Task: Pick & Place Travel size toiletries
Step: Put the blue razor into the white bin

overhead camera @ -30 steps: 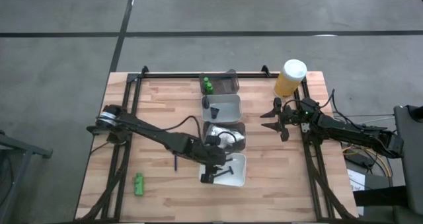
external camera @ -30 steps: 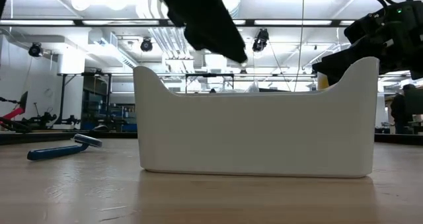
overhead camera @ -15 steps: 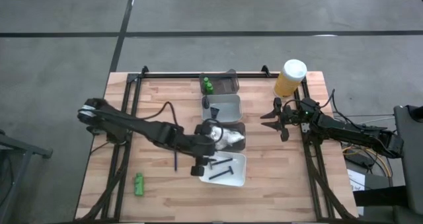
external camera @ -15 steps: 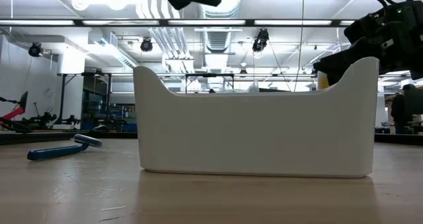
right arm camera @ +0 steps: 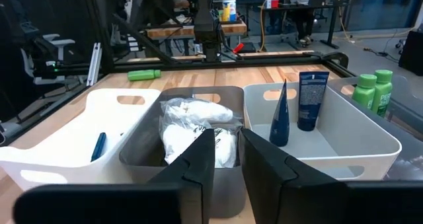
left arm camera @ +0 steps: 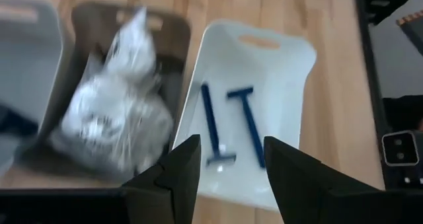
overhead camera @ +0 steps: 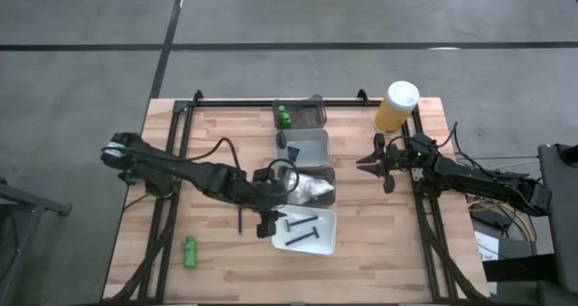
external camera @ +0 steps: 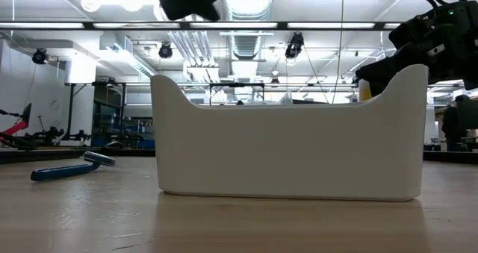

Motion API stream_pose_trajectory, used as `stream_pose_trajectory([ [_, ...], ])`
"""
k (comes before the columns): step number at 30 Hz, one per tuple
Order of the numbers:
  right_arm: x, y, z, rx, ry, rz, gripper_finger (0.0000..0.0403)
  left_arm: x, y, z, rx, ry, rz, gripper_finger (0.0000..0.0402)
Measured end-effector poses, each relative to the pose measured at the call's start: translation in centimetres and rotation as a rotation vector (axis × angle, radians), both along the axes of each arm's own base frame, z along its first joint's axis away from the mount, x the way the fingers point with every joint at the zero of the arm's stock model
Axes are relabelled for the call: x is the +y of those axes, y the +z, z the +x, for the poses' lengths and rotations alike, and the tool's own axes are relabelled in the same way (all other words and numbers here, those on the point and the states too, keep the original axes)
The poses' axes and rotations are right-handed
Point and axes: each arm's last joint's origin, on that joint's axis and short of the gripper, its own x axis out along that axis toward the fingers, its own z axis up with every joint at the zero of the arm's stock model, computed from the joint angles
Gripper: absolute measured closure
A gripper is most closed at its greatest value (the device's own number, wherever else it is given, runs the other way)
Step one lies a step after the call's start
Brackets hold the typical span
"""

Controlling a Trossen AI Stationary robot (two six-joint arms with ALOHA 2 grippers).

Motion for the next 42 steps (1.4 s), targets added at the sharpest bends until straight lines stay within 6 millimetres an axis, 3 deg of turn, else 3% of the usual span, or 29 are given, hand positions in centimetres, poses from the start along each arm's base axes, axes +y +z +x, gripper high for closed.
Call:
stream_pose_trajectory([
  [7,0.0,0.0,0.0,0.0,0.0,0.0,0.0355,0.7,-0.6,-2.2,0.2,0.114,-0.03,0.0232],
  [13,0.0,0.0,0.0,0.0,0.0,0.0,0.0359,1.2,-0.6,-3.9,0.252,0.119,-0.013,0.0232],
  [30,0.0,0.0,0.0,0.0,0.0,0.0,0.0306,2.7,-6.8,-10.0,0.309,0.157,-0.169,0.0232],
  [35,0.0,0.0,0.0,0.0,0.0,0.0,0.0292,2.6,-7.8,-10.1,0.243,0.088,-0.215,0.0232],
  [42,0.0,0.0,0.0,0.0,0.0,0.0,0.0272,2.6,-8.6,-10.4,0.216,-0.233,0.027,0.0241],
])
